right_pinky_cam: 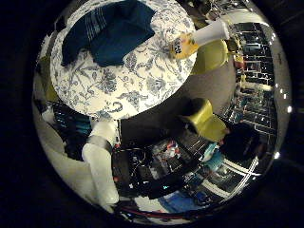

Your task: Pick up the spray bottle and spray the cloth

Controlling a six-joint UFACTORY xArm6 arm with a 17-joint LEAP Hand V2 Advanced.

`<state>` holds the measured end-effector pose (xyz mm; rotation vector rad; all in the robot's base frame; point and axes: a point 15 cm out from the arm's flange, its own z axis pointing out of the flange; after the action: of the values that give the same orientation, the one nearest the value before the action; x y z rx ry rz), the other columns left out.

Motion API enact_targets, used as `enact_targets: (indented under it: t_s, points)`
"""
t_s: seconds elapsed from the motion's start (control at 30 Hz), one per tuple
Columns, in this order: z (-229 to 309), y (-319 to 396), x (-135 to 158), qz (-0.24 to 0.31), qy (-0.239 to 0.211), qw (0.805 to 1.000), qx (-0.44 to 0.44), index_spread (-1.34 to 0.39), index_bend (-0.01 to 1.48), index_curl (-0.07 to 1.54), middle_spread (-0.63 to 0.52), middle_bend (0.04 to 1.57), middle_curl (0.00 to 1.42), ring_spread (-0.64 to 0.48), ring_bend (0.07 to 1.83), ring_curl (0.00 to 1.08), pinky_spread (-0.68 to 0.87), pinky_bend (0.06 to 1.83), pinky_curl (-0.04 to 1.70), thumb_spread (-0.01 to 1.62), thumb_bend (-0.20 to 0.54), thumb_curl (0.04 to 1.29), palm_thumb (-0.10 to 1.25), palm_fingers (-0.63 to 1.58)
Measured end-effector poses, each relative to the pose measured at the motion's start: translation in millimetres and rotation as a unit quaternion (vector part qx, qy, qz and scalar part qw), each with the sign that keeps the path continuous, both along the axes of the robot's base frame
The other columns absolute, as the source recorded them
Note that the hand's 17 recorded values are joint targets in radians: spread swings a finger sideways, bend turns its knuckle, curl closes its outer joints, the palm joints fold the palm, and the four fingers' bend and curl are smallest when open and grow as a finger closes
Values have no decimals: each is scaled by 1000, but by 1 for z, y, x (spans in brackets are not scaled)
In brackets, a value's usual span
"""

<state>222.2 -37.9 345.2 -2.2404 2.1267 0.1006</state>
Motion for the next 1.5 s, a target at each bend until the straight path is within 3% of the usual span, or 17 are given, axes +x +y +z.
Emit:
enact_targets:
  t_s: [0.33, 0.63, 0.77, 0.97, 1.3, 1.5]
  points:
    - [19, -12, 17, -8, -43, 999, -7, -494, 198, 491, -283, 549, 516, -138, 600, 185, 224, 293, -1, 1006, -24, 339, 849, 745]
    - [53, -45, 28, -61, -112, 991, 36, -507, 189, 471, -309, 561, 518, -180, 640, 183, 188, 385, -4, 1043, -25, 315, 705, 757]
    - [62, -65, 35, -97, -163, 977, 99, -496, 164, 451, -300, 551, 514, -171, 675, 190, 185, 444, 0, 1061, -28, 307, 660, 717]
    - [74, -108, 43, -155, -248, 942, 167, -395, 145, 357, -182, 493, 486, -18, 665, 189, 271, 648, 35, 1083, -22, 308, 644, 440]
    - [64, -175, 29, -206, -262, 924, 185, -290, 147, 284, -54, 483, 440, 88, 693, 207, 334, 769, 77, 1074, -27, 309, 602, 259]
    - [67, -196, 19, -230, -320, 888, 238, -222, 150, 273, 30, 451, 406, 158, 646, 207, 350, 797, 105, 1064, -18, 316, 600, 149]
